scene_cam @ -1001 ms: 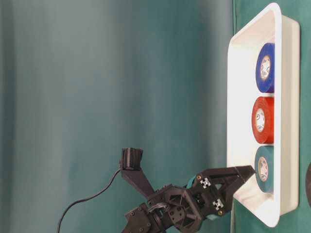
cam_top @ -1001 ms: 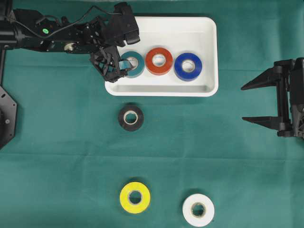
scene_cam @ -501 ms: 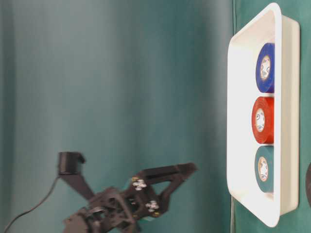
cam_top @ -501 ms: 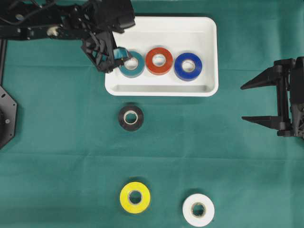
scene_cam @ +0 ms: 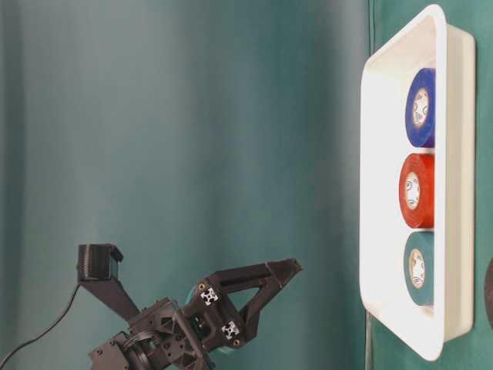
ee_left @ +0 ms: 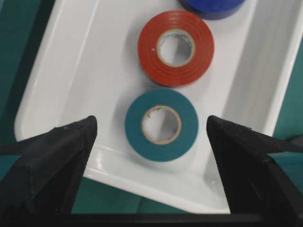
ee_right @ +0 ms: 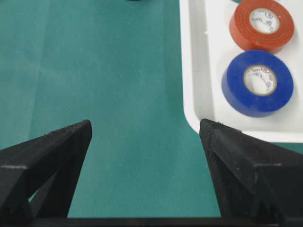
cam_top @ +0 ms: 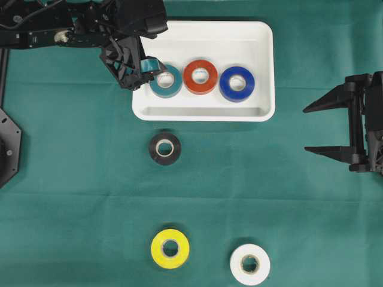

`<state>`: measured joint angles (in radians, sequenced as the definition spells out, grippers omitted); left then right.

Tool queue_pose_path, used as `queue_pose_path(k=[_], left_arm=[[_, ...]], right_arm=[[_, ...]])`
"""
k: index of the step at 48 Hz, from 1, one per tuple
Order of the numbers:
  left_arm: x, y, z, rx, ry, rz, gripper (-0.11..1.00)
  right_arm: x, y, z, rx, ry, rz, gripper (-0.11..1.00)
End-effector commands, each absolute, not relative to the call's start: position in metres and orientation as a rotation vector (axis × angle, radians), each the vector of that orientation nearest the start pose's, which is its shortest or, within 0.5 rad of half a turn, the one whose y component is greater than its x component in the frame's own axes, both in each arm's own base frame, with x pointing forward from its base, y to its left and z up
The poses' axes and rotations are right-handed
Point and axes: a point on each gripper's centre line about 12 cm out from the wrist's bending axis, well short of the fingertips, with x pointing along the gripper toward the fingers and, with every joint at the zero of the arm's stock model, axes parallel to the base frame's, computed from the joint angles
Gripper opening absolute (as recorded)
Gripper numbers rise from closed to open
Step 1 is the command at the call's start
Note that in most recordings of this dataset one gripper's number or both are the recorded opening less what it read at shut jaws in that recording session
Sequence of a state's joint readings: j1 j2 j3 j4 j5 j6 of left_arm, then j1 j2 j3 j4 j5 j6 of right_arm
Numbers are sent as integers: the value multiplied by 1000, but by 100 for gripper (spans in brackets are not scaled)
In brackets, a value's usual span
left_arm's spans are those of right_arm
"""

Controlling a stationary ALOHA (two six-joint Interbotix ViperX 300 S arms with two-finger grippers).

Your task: Pick up the tape from a random location and place it into the white case.

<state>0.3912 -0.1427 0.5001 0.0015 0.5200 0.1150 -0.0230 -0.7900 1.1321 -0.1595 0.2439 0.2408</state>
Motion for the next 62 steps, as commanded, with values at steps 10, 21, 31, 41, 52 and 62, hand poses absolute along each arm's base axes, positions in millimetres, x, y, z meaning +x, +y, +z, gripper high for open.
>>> queue_pose_path(k=[10,21,31,41,52,62], left_arm=[[355,89,247,-5,841,188,100],[366,46,249,26,805,86,100],[367,39,250,37,782,67,100],[365,38,250,38,782,66,100],[346,29,270,49,725,49,100],[311,15,296,65,597,21,100]], right_arm=[[215,-10,224,77,554,-84,87],[215,-10,225,77,553,-84,87],[214,-10,224,80,554,-84,87],[215,-10,226,80,551,-85,87],[214,-10,231,80,558,-90,87],[213,-10,235,77,541,-90,87]])
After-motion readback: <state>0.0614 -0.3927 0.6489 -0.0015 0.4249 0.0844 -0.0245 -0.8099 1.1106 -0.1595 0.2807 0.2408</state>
